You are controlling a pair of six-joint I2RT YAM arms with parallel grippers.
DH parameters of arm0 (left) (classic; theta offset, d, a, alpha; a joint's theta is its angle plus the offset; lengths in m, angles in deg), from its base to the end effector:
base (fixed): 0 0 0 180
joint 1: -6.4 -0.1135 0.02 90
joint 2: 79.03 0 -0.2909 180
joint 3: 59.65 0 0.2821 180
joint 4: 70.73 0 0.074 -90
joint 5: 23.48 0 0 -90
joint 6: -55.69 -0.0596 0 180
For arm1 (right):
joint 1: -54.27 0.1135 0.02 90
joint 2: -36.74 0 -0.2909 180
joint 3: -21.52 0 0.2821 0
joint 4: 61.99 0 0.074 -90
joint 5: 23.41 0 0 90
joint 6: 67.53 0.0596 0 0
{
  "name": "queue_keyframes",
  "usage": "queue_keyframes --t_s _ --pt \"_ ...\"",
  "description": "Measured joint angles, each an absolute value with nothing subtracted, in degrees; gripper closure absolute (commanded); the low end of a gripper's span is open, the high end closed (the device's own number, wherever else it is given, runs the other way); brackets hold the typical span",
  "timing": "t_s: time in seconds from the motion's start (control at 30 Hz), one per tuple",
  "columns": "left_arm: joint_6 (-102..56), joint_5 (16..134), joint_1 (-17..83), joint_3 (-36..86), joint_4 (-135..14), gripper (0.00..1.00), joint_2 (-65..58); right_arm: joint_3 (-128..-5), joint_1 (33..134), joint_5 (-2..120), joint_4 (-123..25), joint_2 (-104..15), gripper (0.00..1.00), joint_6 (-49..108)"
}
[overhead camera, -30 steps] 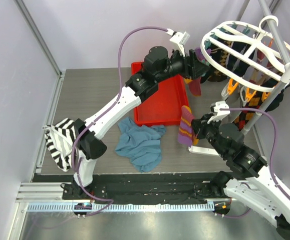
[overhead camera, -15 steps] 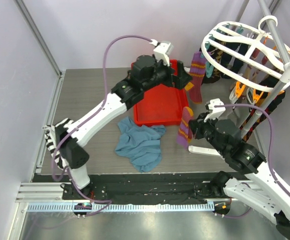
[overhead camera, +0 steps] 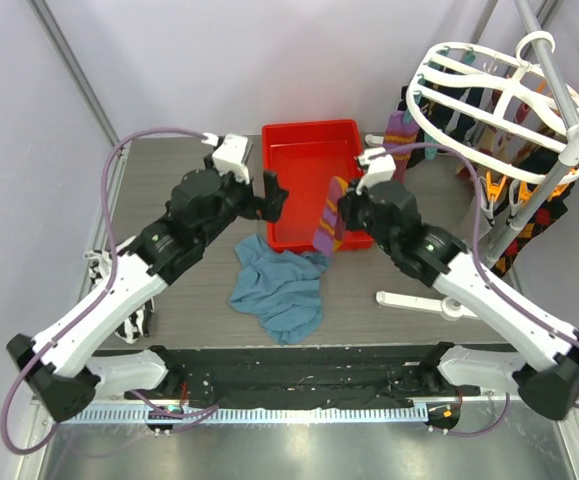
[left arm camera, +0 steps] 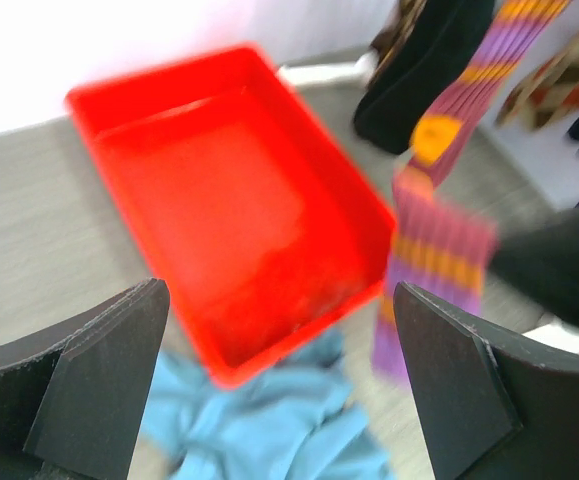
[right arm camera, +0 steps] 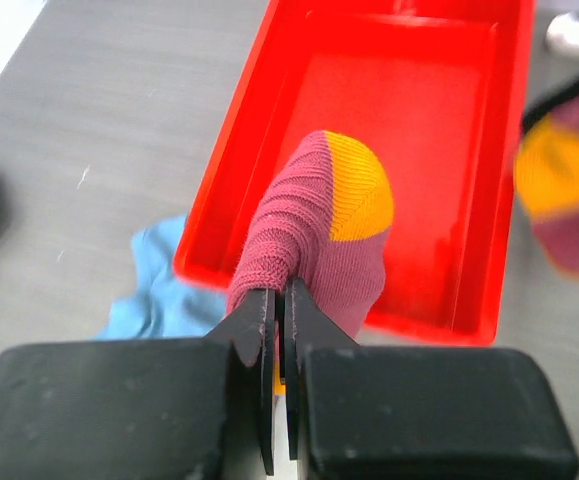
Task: Remove the socks clipped to the hanger
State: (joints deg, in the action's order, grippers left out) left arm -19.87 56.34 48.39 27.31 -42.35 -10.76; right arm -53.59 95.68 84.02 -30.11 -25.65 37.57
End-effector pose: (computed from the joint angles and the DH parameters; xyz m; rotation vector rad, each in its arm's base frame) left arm 0.2377 -0.1998 0.4518 0.2916 1.7471 -0.5659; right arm 0.2248 0.1744 0.3904 -0.2303 1.8935 0.3824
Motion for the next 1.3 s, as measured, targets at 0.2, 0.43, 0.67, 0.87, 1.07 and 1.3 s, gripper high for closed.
queue_keyframes --t_s 0.2,0.43,0.67,0.87,1.07,1.3 --pt "-20.37 54.22 48.44 17.08 -40.38 0.0 -22.04 -63.14 95.68 92.11 -36.23 -39.95 0.89 34.13" --pt "-21.93 51.99 48.44 11.59 -38.85 0.0 -30.25 -78.05 95.53 98.91 -37.76 -59.01 0.43 31.31" --pt "-22.58 51.21 48.44 7.4 -38.92 0.0 -35.22 -87.03 95.51 109.6 -24.12 -68.62 0.35 37.3" --pt "-22.58 51.38 48.44 7.4 -38.94 0.0 -35.24 -86.36 95.64 117.84 -14.81 -65.26 0.35 43.88" --pt "-22.56 51.99 48.55 7.4 -38.94 0.0 -35.11 -86.14 95.73 125.86 -7.9 -60.67 0.34 49.0" --pt "-22.58 52.15 48.55 7.4 -38.92 0.0 -35.02 -87.19 95.03 133.73 -3.97 -60.62 0.3 50.7"
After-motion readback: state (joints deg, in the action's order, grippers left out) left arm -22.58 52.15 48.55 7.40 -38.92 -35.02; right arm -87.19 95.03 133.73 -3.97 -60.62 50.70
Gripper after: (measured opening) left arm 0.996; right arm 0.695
